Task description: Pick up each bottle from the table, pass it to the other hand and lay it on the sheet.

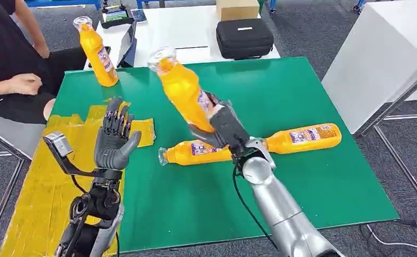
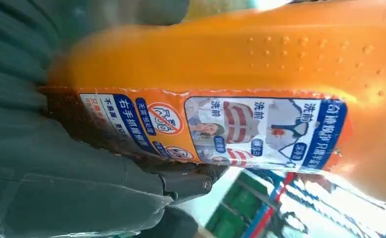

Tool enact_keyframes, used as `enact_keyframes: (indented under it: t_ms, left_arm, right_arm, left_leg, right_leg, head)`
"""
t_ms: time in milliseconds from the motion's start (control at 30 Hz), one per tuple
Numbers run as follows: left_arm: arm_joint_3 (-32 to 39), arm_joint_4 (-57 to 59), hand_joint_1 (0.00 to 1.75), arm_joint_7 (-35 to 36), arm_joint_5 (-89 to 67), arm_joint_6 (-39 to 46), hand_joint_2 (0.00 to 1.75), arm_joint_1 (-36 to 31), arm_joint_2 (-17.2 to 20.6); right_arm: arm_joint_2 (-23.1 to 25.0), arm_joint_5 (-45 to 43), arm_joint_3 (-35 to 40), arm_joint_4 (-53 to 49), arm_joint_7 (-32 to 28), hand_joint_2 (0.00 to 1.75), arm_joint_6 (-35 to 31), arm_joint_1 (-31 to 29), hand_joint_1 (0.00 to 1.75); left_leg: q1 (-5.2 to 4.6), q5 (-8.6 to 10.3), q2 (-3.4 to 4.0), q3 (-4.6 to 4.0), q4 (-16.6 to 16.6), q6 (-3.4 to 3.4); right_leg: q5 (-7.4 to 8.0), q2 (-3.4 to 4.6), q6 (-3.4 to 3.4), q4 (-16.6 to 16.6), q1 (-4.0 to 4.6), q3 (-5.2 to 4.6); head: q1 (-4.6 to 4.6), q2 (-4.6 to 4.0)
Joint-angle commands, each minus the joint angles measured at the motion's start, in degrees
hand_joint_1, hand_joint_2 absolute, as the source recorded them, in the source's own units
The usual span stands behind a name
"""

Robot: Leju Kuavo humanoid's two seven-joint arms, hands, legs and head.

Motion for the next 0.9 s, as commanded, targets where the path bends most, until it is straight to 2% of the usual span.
enact_keyframes:
  t_ms: [33,267,367,467,533,600,800,900]
  left_arm:
    - [-3.78,3.43,0.00,1.56,1.52,-0.35,1.75,-3.08,-1.00]
    - [-5.36,4.78,0.00,2.30,2.70,-0.49,1.75,-4.06,-1.84]
    - [-5.29,5.42,0.00,2.22,3.29,0.04,1.75,-4.80,-2.02]
    - [-4.21,5.78,0.00,1.98,3.45,1.65,1.75,-5.54,-1.99]
    - [-3.97,5.79,0.00,1.98,3.45,1.65,1.75,-5.68,-1.89]
    - [-2.57,5.33,0.00,1.55,3.11,3.10,1.75,-5.83,-1.46]
    - [-0.01,4.22,0.00,2.37,3.99,3.43,1.75,-5.31,-1.33]
    - [0.62,3.75,0.00,2.26,3.41,3.85,1.75,-5.00,-1.27]
  right_arm:
    - [5.92,5.01,6.17,22.26,3.17,1.75,-0.91,-11.86,1.75]
    - [8.55,7.98,9.98,26.60,4.07,1.75,-1.37,-13.94,1.75]
    - [8.55,9.70,15.79,24.97,5.69,1.75,-3.43,-13.03,1.75]
    - [8.55,13.49,25.22,22.01,8.40,1.75,-6.49,-11.10,1.75]
    - [8.55,13.25,26.53,21.25,9.39,1.75,-7.15,-10.46,1.75]
    - [8.55,17.24,31.99,19.61,9.56,1.75,-7.42,-8.31,1.75]
    - [8.55,21.31,37.07,14.60,11.16,1.75,-5.95,-4.47,1.75]
    - [8.55,22.08,35.93,14.52,10.67,1.75,-4.57,-3.35,1.75]
  left_leg:
    - [0.04,-0.05,0.20,0.10,0.03,-0.10]
    - [0.06,-0.06,0.18,0.03,0.05,-0.12]
    - [0.02,-0.02,0.07,-0.03,0.01,-0.08]
    - [0.06,-0.05,0.16,-0.01,0.01,-0.11]
    - [0.09,-0.08,0.19,0.05,0.02,-0.14]
    - [0.10,-0.09,0.23,0.07,0.02,-0.16]
    - [0.08,-0.03,0.11,-0.02,-0.02,-0.10]
    - [0.14,-0.10,0.14,0.09,0.01,-0.16]
  right_leg:
    - [-0.02,0.06,-0.04,0.00,0.05,0.09]
    - [-0.04,0.00,-0.05,0.00,0.07,0.08]
    - [-0.03,-0.03,-0.03,0.00,0.02,-0.01]
    - [-0.02,0.03,-0.05,-0.03,0.06,0.02]
    - [-0.05,0.03,-0.07,-0.04,0.10,0.09]
    - [-0.07,0.03,-0.08,-0.04,0.11,0.10]
    - [-0.05,-0.04,-0.05,-0.04,0.06,-0.03]
    - [-0.11,-0.09,-0.08,-0.06,0.13,0.13]
  head:
    - [0.00,0.00]
    - [0.02,0.00]
    - [0.00,0.00]
    - [0.02,0.00]
    - [0.02,0.00]
    - [0.02,0.00]
    - [-0.02,0.00]
    - [-0.02,0.00]
